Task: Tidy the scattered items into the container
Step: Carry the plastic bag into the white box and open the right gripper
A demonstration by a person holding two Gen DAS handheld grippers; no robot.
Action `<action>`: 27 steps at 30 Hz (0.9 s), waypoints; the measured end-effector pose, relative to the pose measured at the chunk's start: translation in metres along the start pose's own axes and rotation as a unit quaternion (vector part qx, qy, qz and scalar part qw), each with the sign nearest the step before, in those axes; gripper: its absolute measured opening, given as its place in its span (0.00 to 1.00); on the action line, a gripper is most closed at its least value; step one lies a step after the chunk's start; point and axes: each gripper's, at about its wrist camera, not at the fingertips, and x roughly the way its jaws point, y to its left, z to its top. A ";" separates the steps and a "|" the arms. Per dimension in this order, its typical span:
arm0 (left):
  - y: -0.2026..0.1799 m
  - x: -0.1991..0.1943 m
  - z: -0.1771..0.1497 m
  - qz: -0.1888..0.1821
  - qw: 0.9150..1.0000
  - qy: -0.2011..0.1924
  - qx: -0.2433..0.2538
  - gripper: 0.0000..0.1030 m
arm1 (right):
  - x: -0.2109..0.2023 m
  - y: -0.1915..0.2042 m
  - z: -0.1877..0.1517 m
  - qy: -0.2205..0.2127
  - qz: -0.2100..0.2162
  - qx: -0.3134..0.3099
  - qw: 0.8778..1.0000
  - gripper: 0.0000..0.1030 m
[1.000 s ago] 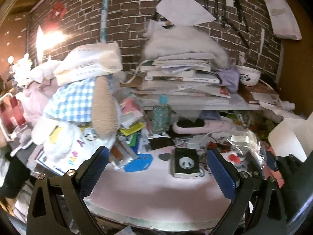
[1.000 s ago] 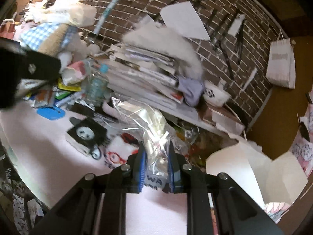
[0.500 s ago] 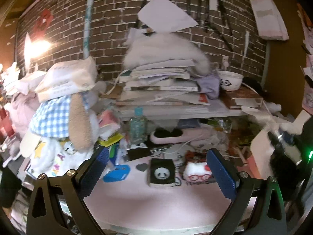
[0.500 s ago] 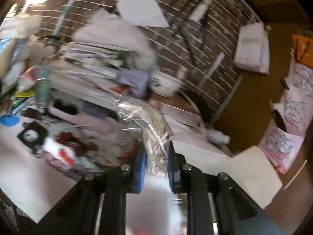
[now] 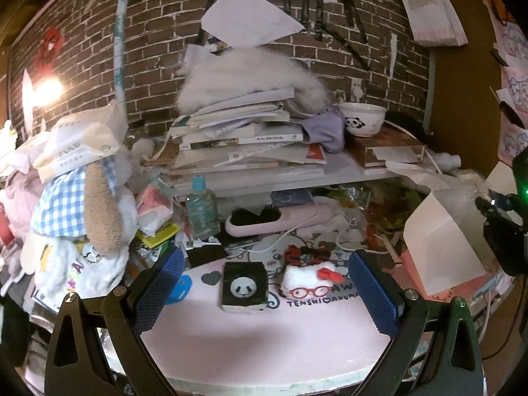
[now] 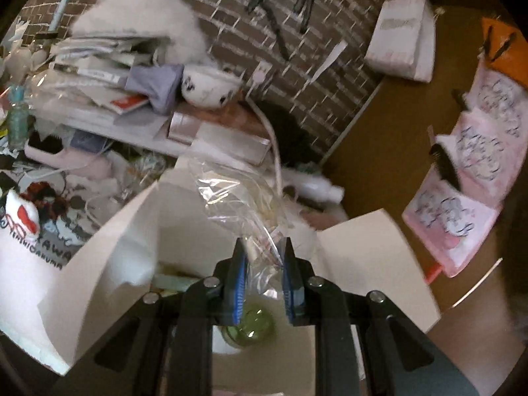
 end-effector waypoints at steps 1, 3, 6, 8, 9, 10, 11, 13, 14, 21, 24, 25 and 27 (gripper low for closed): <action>-0.002 0.001 0.000 0.000 1.000 0.001 0.003 0.97 | 0.004 -0.001 -0.001 0.009 0.005 -0.001 1.000 0.16; -0.004 0.001 -0.002 0.001 1.000 0.003 0.007 0.97 | 0.011 -0.003 -0.002 0.022 0.015 0.001 1.000 0.16; -0.006 0.003 -0.002 0.001 1.000 0.007 0.009 0.97 | 0.017 -0.005 -0.004 0.036 0.027 0.007 0.999 0.17; -0.007 0.004 -0.003 -0.002 1.000 0.008 0.008 0.97 | 0.018 -0.006 -0.005 0.039 0.034 0.010 0.999 0.23; -0.007 0.004 -0.003 -0.003 1.000 0.008 0.009 0.97 | 0.018 -0.006 -0.006 0.040 0.038 0.012 0.998 0.32; -0.008 0.004 -0.003 -0.003 1.000 0.008 0.010 0.97 | 0.018 -0.006 -0.006 0.040 0.039 0.014 0.998 0.37; -0.009 0.004 -0.003 -0.003 1.000 0.008 0.011 0.97 | 0.016 -0.007 -0.006 0.036 0.038 0.017 0.998 0.46; -0.011 0.005 -0.004 -0.001 1.000 0.009 0.014 0.97 | 0.014 -0.008 -0.005 0.029 0.036 0.023 0.999 0.49; -0.011 0.005 -0.004 -0.001 1.000 0.009 0.014 0.97 | 0.012 -0.009 -0.004 0.026 0.037 0.027 0.999 0.49; -0.011 0.006 -0.005 -0.003 1.000 0.013 0.012 0.97 | 0.008 -0.014 -0.001 0.016 0.038 0.038 0.998 0.52; -0.011 0.006 -0.005 -0.003 1.000 0.013 0.012 0.97 | 0.005 -0.015 -0.001 0.010 0.044 0.047 0.998 0.52; -0.011 0.006 -0.005 -0.002 1.000 0.013 0.012 0.97 | 0.002 -0.016 -0.001 0.006 0.046 0.051 0.998 0.52; -0.011 0.007 -0.006 -0.002 1.000 0.012 0.010 0.97 | -0.004 -0.015 0.000 -0.004 0.050 0.056 0.997 0.52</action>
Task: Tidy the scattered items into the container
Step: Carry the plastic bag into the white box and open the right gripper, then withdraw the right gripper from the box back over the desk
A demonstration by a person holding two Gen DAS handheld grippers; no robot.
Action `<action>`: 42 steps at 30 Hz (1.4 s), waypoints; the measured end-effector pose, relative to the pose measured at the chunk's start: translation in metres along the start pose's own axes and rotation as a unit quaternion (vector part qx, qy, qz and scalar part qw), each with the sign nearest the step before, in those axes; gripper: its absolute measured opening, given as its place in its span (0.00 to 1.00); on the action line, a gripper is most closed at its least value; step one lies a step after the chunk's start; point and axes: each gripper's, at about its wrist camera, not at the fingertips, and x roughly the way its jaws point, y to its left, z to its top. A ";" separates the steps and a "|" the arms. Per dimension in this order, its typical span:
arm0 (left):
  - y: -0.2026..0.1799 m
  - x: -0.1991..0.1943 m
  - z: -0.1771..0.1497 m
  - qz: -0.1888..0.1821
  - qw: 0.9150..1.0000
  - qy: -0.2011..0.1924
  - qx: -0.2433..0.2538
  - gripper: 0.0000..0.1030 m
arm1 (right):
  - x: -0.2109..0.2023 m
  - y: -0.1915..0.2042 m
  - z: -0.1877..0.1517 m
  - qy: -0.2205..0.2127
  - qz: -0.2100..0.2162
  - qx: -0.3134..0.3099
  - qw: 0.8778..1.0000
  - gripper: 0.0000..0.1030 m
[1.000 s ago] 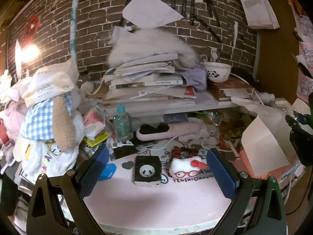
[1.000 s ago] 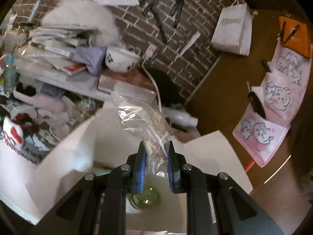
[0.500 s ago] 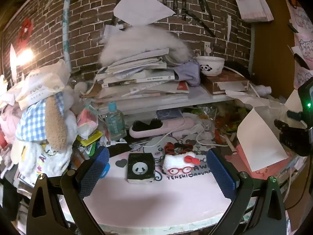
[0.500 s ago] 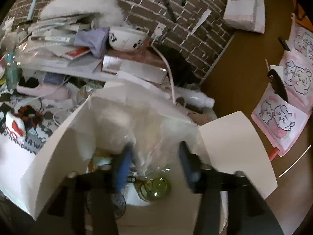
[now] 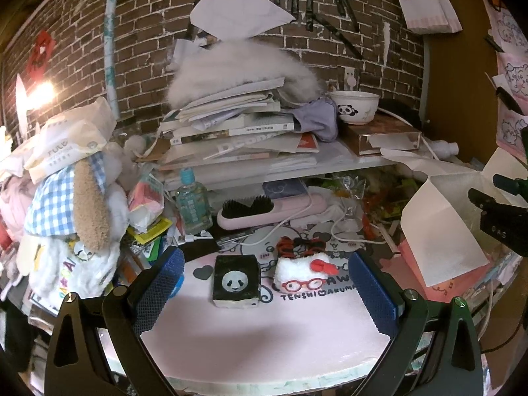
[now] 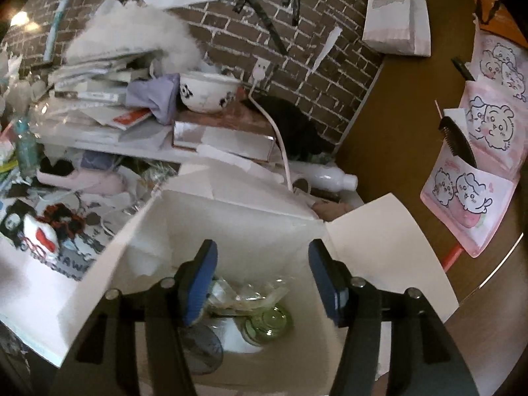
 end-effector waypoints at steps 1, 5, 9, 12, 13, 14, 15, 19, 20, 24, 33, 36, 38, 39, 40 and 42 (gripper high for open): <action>0.000 0.000 0.000 0.001 1.000 0.000 -0.001 0.97 | -0.004 0.001 0.001 -0.006 0.004 0.002 1.000 0.52; 0.004 0.003 -0.001 0.005 1.000 0.002 -0.003 0.97 | -0.021 0.012 0.002 -0.026 0.027 0.005 0.999 0.52; 0.008 0.006 -0.001 0.012 1.000 0.007 -0.005 0.97 | -0.032 0.041 0.000 -0.038 0.043 -0.023 0.998 0.49; 0.010 0.005 -0.001 0.011 1.000 0.005 -0.007 0.97 | -0.033 0.070 -0.004 -0.037 0.042 -0.057 0.997 0.38; 0.011 0.004 -0.002 0.012 1.000 0.005 -0.008 0.97 | -0.032 0.078 -0.006 -0.037 0.041 -0.066 0.996 0.37; 0.011 0.004 -0.002 0.014 1.000 0.005 -0.007 0.97 | -0.032 0.085 -0.007 -0.038 0.041 -0.073 0.996 0.36; 0.013 0.004 -0.002 0.016 1.000 0.005 -0.008 0.97 | -0.031 0.093 -0.009 -0.038 0.043 -0.080 0.995 0.34; 0.022 0.005 -0.005 0.023 1.000 0.008 -0.018 0.97 | -0.034 0.116 -0.015 -0.055 0.030 -0.100 0.993 0.34; 0.024 0.005 -0.005 0.024 0.999 0.008 -0.021 0.97 | -0.035 0.120 -0.016 -0.059 0.031 -0.102 0.993 0.34; 0.035 0.008 -0.007 0.038 0.999 0.011 -0.030 0.97 | -0.047 0.139 -0.017 -0.094 0.010 -0.120 0.988 0.34; 0.051 0.041 -0.016 0.059 0.997 0.045 -0.028 0.97 | -0.033 0.177 -0.030 -0.038 0.117 -0.115 0.986 0.34; 0.048 0.059 -0.025 0.059 0.996 0.070 -0.012 0.96 | -0.021 0.187 -0.040 -0.014 0.134 -0.114 0.984 0.34; 0.046 0.069 -0.031 0.056 0.995 0.081 -0.005 0.96 | -0.014 0.190 -0.044 -0.005 0.136 -0.113 0.984 0.34; 0.045 0.074 -0.033 0.052 0.995 0.084 -0.003 0.96 | -0.011 0.191 -0.046 -0.001 0.136 -0.112 0.984 0.34; 0.044 0.078 -0.035 0.049 0.995 0.087 -0.001 0.96 | -0.008 0.192 -0.047 0.002 0.136 -0.111 0.985 0.34; 0.042 0.090 -0.038 0.055 0.994 0.098 0.006 0.96 | -0.003 0.192 -0.049 0.010 0.135 -0.111 0.985 0.34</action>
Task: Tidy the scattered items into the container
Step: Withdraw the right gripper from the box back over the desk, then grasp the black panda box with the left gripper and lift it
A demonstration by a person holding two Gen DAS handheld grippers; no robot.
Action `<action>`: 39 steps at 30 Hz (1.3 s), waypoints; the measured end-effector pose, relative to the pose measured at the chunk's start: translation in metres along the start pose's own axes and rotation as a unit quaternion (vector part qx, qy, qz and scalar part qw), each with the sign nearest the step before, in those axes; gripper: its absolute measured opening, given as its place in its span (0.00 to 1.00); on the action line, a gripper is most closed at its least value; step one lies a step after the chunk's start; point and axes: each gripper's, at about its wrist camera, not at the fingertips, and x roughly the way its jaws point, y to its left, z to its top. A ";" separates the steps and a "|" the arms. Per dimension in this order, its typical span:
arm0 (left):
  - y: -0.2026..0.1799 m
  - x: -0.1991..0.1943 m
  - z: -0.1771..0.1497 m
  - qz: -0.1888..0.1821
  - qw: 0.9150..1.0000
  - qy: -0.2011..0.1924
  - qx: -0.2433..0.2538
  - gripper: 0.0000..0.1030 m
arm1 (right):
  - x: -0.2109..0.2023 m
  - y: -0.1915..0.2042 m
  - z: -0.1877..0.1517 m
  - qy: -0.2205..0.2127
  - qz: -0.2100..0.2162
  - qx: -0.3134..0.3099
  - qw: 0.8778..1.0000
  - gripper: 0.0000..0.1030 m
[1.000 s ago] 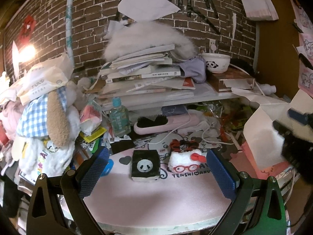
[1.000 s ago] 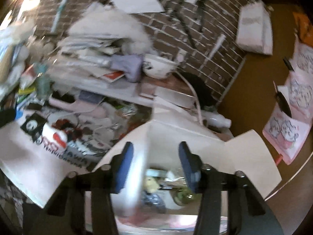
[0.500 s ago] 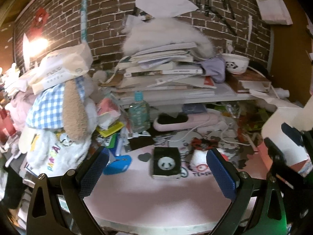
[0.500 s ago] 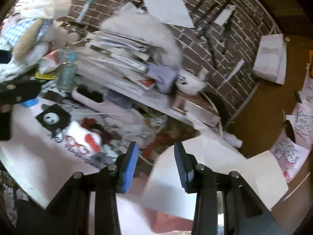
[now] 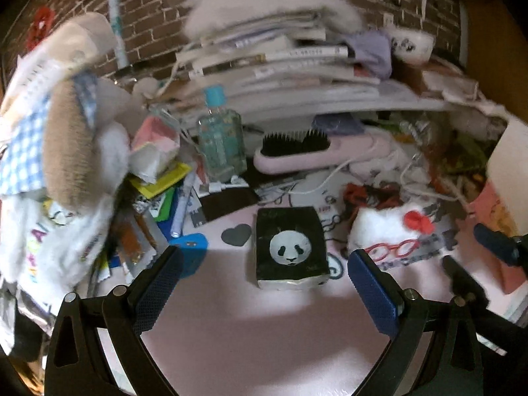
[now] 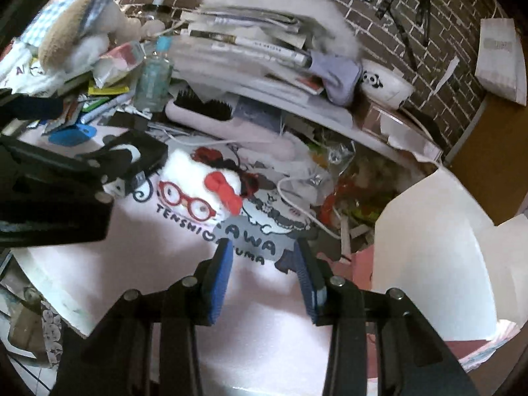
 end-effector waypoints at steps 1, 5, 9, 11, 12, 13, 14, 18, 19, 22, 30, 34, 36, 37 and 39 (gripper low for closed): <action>-0.001 0.005 -0.001 0.004 1.000 0.005 0.004 0.96 | 0.001 0.000 0.000 0.002 0.000 0.000 1.000 0.34; -0.005 0.020 -0.004 0.000 1.000 0.018 0.010 0.96 | 0.006 -0.002 -0.002 0.006 0.000 0.003 1.000 0.34; -0.007 0.031 -0.005 0.006 1.000 0.020 0.011 0.96 | 0.006 -0.002 -0.002 0.007 0.003 0.003 1.000 0.34; -0.006 0.035 -0.005 0.003 1.000 0.023 0.010 0.96 | 0.007 -0.002 -0.003 0.008 0.005 0.004 1.000 0.34; -0.006 0.037 -0.005 0.000 1.000 0.025 0.009 0.96 | 0.007 -0.002 -0.002 0.009 0.006 0.005 1.000 0.34; -0.007 0.039 -0.005 0.001 1.000 0.025 0.009 0.96 | 0.008 -0.002 -0.002 0.010 0.006 0.005 1.000 0.34; -0.007 0.042 -0.005 0.003 1.000 0.026 0.011 0.97 | 0.008 -0.002 -0.002 0.010 0.006 0.006 1.000 0.34; -0.003 0.046 -0.003 -0.015 0.999 0.033 -0.001 0.95 | 0.012 -0.003 -0.003 0.015 0.007 0.009 1.000 0.34; -0.001 0.046 -0.003 -0.022 0.999 0.035 -0.005 0.91 | 0.012 -0.003 -0.004 0.016 0.008 0.011 1.000 0.34; 0.001 0.046 -0.002 -0.042 0.998 0.039 -0.024 0.67 | 0.015 -0.005 -0.005 0.019 0.012 0.018 1.000 0.34; -0.003 0.043 0.001 -0.049 0.997 0.049 -0.018 0.45 | 0.018 -0.009 -0.010 0.026 0.024 0.035 0.999 0.34; -0.002 0.039 0.000 -0.056 0.997 0.047 -0.023 0.42 | 0.018 -0.007 -0.010 0.026 0.027 0.034 0.999 0.34; -0.001 0.033 0.002 -0.053 0.998 0.040 -0.022 0.42 | 0.018 -0.007 -0.010 0.025 0.028 0.036 0.999 0.34; -0.001 0.030 0.003 -0.051 0.998 0.037 -0.020 0.42 | 0.018 -0.007 -0.010 0.025 0.028 0.036 0.999 0.34; 0.000 0.023 0.008 -0.051 0.998 0.027 -0.019 0.42 | 0.018 -0.008 -0.010 0.026 0.030 0.038 0.999 0.34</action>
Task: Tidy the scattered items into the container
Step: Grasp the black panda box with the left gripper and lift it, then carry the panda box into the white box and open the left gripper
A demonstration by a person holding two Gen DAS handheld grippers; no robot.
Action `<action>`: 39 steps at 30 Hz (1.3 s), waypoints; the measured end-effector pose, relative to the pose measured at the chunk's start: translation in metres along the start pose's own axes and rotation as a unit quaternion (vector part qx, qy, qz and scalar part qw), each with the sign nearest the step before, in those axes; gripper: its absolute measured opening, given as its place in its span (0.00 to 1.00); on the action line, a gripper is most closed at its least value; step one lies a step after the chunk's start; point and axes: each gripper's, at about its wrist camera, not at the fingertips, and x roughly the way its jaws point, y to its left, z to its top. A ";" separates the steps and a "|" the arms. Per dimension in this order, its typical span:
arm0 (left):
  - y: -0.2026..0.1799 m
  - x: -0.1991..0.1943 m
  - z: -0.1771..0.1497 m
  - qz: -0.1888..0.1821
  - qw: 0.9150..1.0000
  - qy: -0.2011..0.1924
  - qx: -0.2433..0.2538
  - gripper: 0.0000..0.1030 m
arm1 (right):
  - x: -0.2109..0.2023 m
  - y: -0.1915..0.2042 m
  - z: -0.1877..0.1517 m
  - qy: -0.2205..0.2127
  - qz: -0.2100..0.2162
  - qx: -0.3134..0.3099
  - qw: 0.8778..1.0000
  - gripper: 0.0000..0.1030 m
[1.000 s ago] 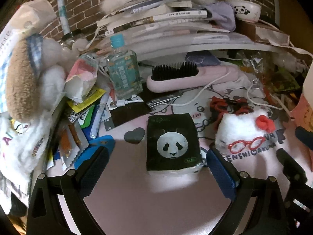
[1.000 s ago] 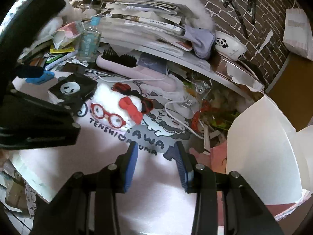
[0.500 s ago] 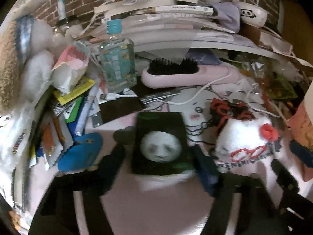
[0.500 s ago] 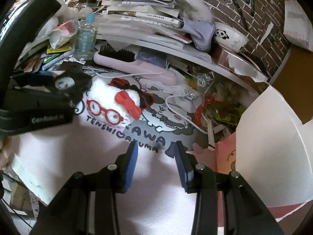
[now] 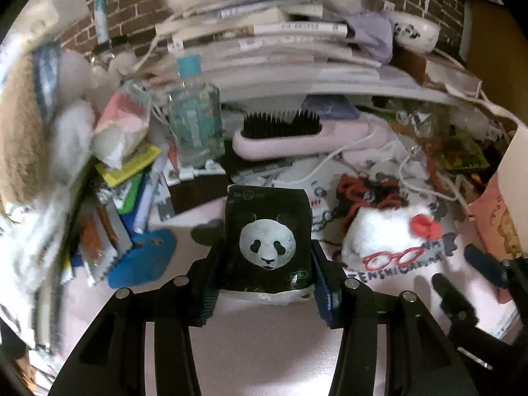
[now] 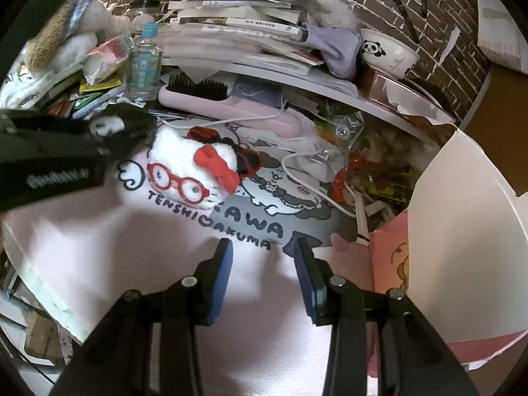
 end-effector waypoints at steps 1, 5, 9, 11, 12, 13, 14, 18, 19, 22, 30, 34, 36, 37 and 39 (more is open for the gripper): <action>0.000 -0.004 0.002 0.000 1.000 -0.005 0.000 0.42 | 0.000 0.000 0.000 0.000 0.001 0.001 1.000 0.34; -0.004 -0.023 0.009 -0.001 1.000 -0.025 0.009 0.42 | 0.001 0.000 -0.001 0.003 0.005 0.001 1.000 0.34; -0.015 -0.037 0.018 -0.027 0.999 -0.034 0.024 0.42 | 0.002 0.000 -0.002 0.004 0.008 0.003 1.000 0.34; -0.023 -0.041 0.023 -0.039 0.998 -0.036 0.032 0.42 | 0.003 0.000 -0.002 0.005 0.009 0.004 1.000 0.34; -0.026 -0.043 0.025 -0.043 0.998 -0.038 0.035 0.42 | 0.003 -0.001 -0.002 0.005 0.009 0.005 1.000 0.34; -0.030 -0.046 0.027 -0.048 0.997 -0.040 0.037 0.42 | 0.003 -0.001 -0.002 0.005 0.009 0.005 1.000 0.34; -0.033 -0.049 0.030 -0.052 0.997 -0.042 0.039 0.42 | 0.003 -0.001 -0.003 0.006 0.010 0.006 1.000 0.34; -0.048 -0.062 0.042 -0.058 0.995 -0.054 0.058 0.42 | 0.003 -0.004 -0.003 0.007 0.014 0.013 1.000 0.34; -0.053 -0.065 0.045 -0.056 0.995 -0.057 0.065 0.42 | 0.004 -0.005 -0.003 0.007 0.015 0.015 1.000 0.34; -0.065 -0.073 0.054 -0.055 0.993 -0.064 0.083 0.42 | 0.006 -0.009 -0.003 0.009 0.025 0.028 0.999 0.34; -0.098 -0.091 0.069 -0.070 0.987 -0.080 0.117 0.42 | 0.007 -0.014 -0.002 0.011 0.040 0.045 0.998 0.34; -0.115 -0.101 0.075 -0.083 0.984 -0.088 0.134 0.42 | 0.006 -0.015 -0.003 0.011 0.044 0.049 0.998 0.34; -0.126 -0.105 0.077 -0.086 0.981 -0.090 0.146 0.42 | 0.006 -0.016 -0.003 0.011 0.047 0.052 0.998 0.34; -0.132 -0.107 0.078 -0.087 0.980 -0.091 0.154 0.42 | 0.006 -0.016 -0.004 0.011 0.048 0.052 0.997 0.34; -0.143 -0.110 0.080 -0.098 0.977 -0.090 0.164 0.42 | 0.006 -0.017 -0.003 0.011 0.049 0.054 0.997 0.34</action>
